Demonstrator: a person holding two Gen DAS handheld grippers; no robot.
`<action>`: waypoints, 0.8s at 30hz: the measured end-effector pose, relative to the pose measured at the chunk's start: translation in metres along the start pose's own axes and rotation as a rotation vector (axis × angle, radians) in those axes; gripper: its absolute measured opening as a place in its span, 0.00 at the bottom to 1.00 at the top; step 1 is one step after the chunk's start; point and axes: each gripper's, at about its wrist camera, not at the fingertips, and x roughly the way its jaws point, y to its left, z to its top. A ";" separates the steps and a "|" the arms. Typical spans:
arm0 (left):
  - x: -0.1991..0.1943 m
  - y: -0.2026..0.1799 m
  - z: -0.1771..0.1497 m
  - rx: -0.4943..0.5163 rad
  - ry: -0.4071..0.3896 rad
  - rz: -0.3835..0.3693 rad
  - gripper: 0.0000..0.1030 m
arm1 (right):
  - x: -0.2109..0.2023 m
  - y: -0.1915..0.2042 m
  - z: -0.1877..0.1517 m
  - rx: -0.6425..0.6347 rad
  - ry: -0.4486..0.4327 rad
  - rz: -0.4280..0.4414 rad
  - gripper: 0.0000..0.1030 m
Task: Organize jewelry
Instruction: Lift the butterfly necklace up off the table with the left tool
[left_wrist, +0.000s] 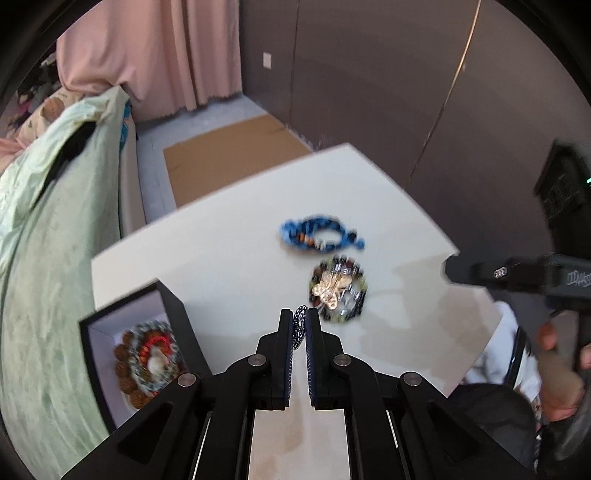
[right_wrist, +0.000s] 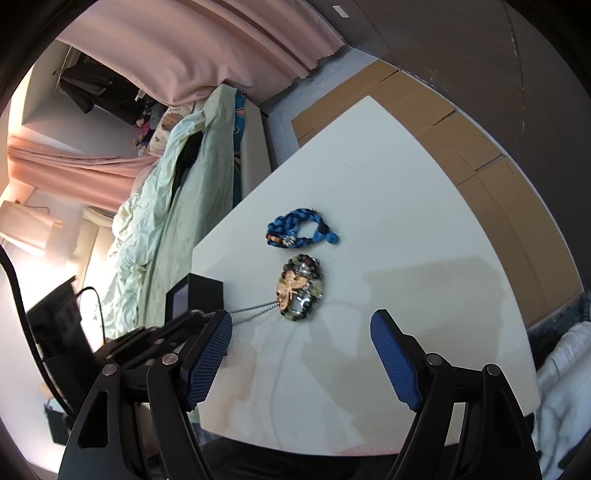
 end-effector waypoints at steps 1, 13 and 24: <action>-0.008 -0.001 0.003 -0.003 -0.021 -0.003 0.06 | 0.000 0.001 0.001 0.000 0.000 0.002 0.76; -0.079 0.013 0.042 -0.047 -0.201 -0.012 0.06 | 0.014 0.015 0.021 -0.028 0.007 0.000 0.73; -0.144 0.015 0.060 -0.058 -0.347 -0.012 0.04 | 0.052 0.022 0.025 -0.060 0.070 -0.054 0.49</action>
